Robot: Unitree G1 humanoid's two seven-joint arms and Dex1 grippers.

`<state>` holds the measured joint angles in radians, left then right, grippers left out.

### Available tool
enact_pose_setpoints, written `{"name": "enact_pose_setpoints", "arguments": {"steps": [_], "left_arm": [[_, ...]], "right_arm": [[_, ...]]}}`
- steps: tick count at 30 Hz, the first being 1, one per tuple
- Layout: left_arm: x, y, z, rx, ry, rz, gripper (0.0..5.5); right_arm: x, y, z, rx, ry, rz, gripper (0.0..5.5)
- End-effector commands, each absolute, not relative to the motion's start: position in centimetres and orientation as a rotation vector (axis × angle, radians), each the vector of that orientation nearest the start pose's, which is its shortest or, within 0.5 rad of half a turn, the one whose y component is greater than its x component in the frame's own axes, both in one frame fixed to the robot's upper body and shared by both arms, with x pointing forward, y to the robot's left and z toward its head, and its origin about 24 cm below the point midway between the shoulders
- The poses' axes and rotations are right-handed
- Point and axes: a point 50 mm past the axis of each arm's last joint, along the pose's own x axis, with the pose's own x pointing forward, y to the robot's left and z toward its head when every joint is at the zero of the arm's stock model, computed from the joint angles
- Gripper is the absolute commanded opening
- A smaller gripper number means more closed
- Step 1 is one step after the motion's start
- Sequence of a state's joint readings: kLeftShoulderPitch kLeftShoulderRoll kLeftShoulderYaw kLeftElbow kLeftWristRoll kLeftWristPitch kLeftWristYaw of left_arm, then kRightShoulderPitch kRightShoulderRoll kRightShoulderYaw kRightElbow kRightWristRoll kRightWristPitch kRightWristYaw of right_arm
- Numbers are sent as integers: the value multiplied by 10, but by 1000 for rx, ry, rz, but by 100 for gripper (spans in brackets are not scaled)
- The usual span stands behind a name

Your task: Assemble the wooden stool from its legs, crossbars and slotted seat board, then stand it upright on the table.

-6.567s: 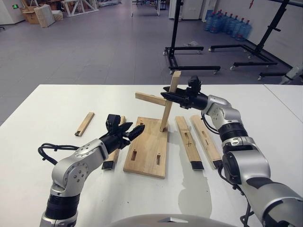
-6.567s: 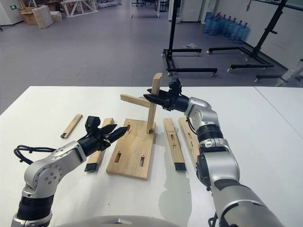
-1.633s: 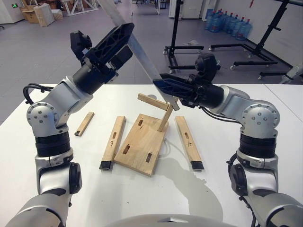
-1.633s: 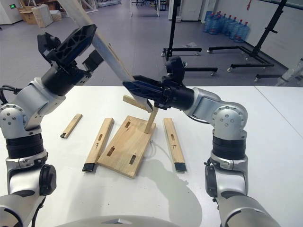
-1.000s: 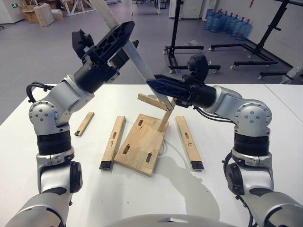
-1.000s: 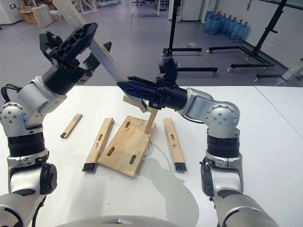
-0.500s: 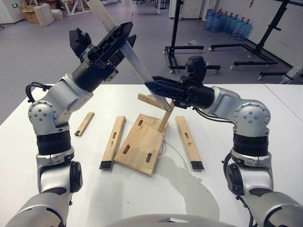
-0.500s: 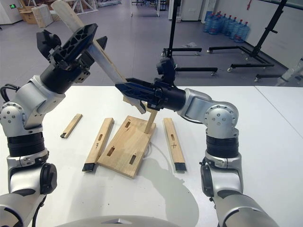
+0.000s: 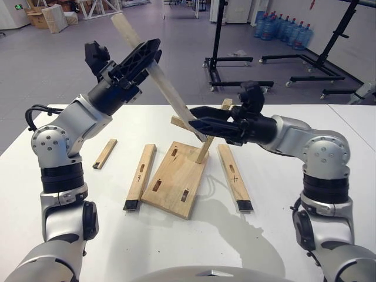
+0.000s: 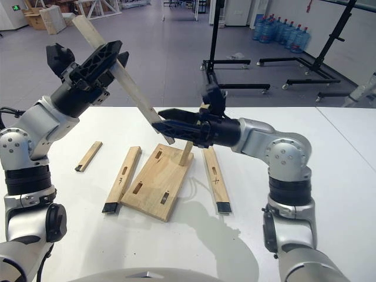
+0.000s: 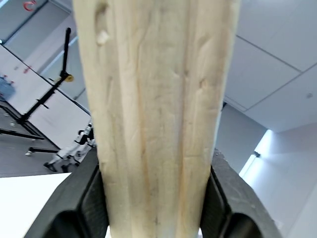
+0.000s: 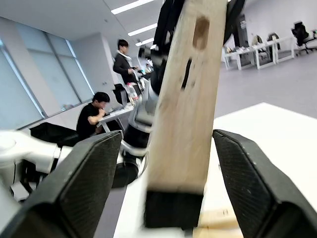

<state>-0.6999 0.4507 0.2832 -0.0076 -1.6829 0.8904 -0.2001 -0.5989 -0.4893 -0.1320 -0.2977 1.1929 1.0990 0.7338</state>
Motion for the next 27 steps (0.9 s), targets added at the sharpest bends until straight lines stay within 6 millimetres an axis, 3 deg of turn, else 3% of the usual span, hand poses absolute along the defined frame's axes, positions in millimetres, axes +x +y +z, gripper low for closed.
{"name": "enact_pose_setpoints", "arguments": {"steps": [1,5,8,13,17,22,27], "left_arm": [[302,176,257,-884,-81,-1055,202],[306,188,259,-746,-125,-983,202],[304,201,265,-568,-200,-877,202],[299,217,254,-230,-138,-720,202],[298,220,258,-67,-210,-709,202],[297,216,255,-122,-287,-782,202],[297,210,246,-201,-265,-805,202]], "right_arm": [[239,-143,228,337,119,1461,332],[230,-161,241,277,81,1404,332],[218,-160,232,137,105,1389,332],[205,-113,156,-169,236,1381,332],[229,-69,116,-405,193,1253,332],[237,-36,97,-600,161,1259,332],[228,-24,81,-726,174,1323,332]]}}
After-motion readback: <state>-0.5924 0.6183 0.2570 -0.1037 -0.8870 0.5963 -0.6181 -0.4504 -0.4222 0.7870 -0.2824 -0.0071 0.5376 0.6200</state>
